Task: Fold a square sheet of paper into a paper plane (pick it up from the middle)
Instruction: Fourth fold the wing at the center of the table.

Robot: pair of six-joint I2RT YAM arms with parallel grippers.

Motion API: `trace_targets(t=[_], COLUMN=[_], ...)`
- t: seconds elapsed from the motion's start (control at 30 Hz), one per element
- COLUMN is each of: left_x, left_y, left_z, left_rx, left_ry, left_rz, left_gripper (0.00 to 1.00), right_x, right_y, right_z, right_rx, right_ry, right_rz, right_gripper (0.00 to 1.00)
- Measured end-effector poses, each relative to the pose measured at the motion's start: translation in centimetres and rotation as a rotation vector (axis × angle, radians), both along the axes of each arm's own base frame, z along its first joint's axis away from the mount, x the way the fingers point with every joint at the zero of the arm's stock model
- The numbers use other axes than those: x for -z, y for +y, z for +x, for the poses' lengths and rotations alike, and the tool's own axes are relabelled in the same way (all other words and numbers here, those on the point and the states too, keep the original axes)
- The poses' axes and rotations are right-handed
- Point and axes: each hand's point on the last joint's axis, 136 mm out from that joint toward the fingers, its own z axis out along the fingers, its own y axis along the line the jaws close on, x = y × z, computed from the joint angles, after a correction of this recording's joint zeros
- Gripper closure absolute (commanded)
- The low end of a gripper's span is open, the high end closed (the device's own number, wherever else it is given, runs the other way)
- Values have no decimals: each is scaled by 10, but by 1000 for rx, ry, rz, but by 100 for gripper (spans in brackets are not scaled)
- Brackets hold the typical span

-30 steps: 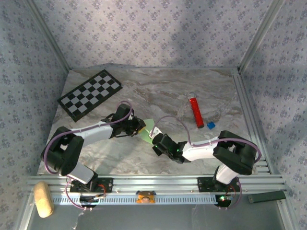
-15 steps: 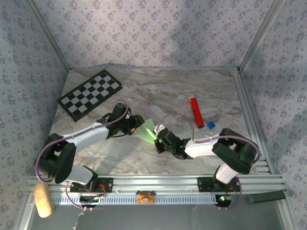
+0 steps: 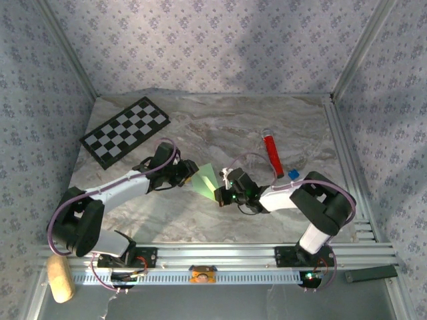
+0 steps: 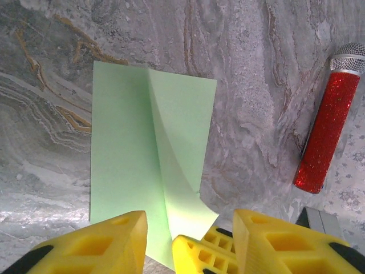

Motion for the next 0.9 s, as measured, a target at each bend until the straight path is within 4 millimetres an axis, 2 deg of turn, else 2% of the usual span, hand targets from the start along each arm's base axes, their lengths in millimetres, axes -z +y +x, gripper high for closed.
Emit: trace_targets(t=[0.13, 0.27, 0.53, 0.9], left_x=[1, 6, 17, 46], left_y=[-2, -3, -9, -16], left_z=[-1, -2, -2, -2], left_rx=[7, 16, 34, 62], left_ry=[6, 19, 49, 122], left_rz=[-6, -5, -15, 4], left_gripper=[67, 77, 93, 96], right_x=[-1, -2, -2, -2], right_y=[2, 2, -1, -2], right_z=[1, 1, -1, -1], right_rx=[13, 30, 61, 77], right_ry=[69, 110, 136, 145], right_rz=[64, 116, 164, 182], right_gripper=[100, 100, 100, 100])
